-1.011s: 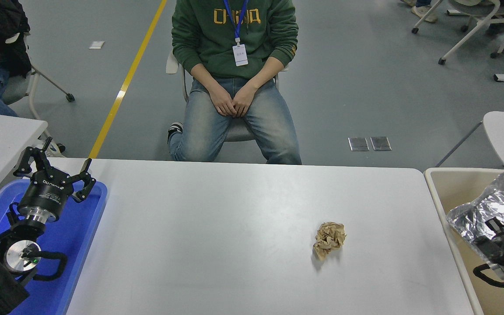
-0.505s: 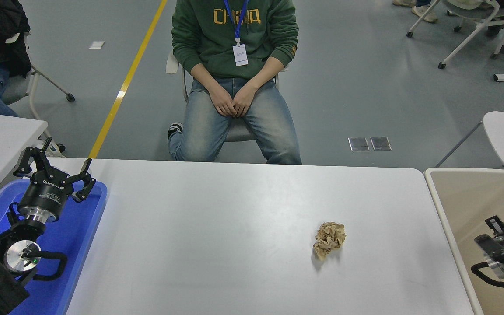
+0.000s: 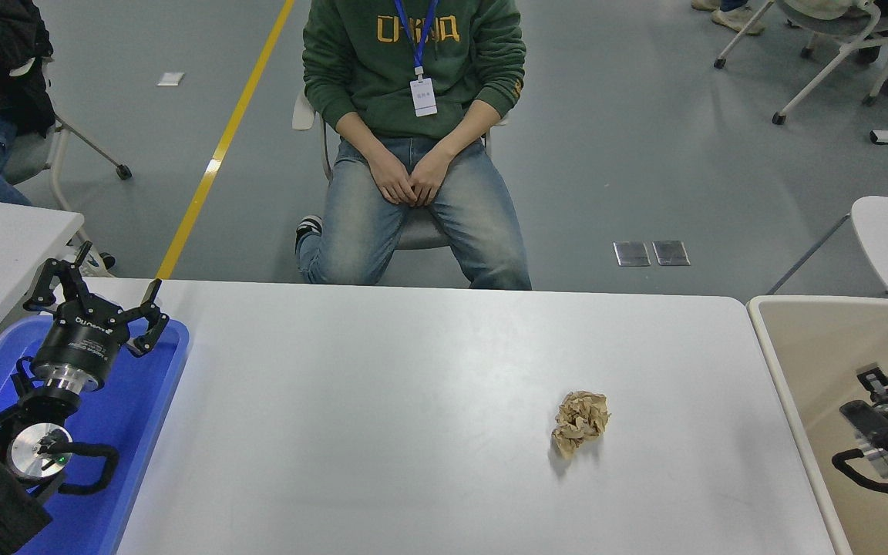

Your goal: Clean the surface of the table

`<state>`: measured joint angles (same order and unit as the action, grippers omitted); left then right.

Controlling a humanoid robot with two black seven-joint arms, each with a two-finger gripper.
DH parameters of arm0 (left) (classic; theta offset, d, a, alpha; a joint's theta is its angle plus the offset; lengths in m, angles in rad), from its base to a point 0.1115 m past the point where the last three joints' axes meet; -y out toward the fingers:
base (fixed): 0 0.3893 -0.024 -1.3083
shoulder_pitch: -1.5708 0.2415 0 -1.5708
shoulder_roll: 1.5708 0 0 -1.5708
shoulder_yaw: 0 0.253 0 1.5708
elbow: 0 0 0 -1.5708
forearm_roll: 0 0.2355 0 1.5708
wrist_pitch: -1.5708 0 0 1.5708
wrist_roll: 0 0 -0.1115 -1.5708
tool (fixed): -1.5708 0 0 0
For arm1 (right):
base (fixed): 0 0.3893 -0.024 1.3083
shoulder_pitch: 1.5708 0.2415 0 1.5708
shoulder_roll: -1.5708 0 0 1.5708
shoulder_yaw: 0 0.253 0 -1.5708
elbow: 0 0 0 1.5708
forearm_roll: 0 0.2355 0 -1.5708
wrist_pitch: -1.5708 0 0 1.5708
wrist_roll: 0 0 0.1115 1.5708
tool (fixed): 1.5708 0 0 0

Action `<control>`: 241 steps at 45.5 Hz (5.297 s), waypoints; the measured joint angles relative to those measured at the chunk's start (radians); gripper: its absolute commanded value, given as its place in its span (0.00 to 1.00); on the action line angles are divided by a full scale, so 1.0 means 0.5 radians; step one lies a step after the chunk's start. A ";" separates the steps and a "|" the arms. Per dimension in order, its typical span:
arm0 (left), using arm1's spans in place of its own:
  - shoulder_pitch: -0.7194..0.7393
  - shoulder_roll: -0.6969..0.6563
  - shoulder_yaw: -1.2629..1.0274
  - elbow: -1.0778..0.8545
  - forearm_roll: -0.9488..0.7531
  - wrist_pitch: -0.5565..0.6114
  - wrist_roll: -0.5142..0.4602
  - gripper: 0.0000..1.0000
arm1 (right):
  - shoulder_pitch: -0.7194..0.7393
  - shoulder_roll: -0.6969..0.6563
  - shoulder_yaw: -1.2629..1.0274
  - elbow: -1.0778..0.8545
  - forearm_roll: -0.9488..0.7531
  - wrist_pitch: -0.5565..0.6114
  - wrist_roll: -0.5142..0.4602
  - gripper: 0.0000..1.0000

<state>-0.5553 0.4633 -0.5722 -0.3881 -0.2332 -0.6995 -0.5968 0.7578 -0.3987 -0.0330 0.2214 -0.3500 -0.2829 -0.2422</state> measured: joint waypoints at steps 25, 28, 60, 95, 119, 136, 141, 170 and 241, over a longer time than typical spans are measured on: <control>0.000 0.000 0.000 0.000 0.000 0.000 0.000 1.00 | 0.044 -0.567 0.747 1.279 -0.003 0.017 0.007 1.00; 0.000 0.000 0.000 0.000 0.000 0.000 0.000 1.00 | 0.033 -0.587 0.822 1.384 -0.003 0.020 0.008 1.00; 0.000 0.000 0.000 0.000 0.000 0.000 0.000 1.00 | -0.483 -0.362 1.470 1.989 -0.093 0.054 0.285 1.00; 0.000 0.000 0.000 0.000 0.000 0.000 0.000 1.00 | -0.729 0.537 2.231 1.718 -0.074 0.045 0.711 1.00; 0.000 0.000 0.000 0.000 0.000 0.000 0.000 1.00 | -0.736 0.675 2.314 1.557 -0.087 0.050 0.807 1.00; 0.000 0.000 0.000 0.000 0.000 0.000 0.000 1.00 | -0.635 0.265 1.789 1.637 -0.267 0.055 0.813 1.00; 0.000 0.000 0.000 0.000 0.000 0.000 0.000 1.00 | -0.587 0.126 1.581 1.705 -0.359 0.056 0.810 1.00; 0.000 0.000 0.000 0.000 0.000 0.000 0.000 1.00 | 0.257 -0.456 -0.005 1.992 -0.622 0.209 0.722 1.00; 0.000 0.000 -0.003 0.000 0.000 0.000 0.000 1.00 | 0.636 0.379 -0.693 1.507 -0.048 0.348 0.014 0.58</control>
<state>-0.5553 0.4633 -0.5736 -0.3881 -0.2331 -0.6995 -0.5967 1.0759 -0.2093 -0.3798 0.9747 -0.3743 -0.1089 -0.2353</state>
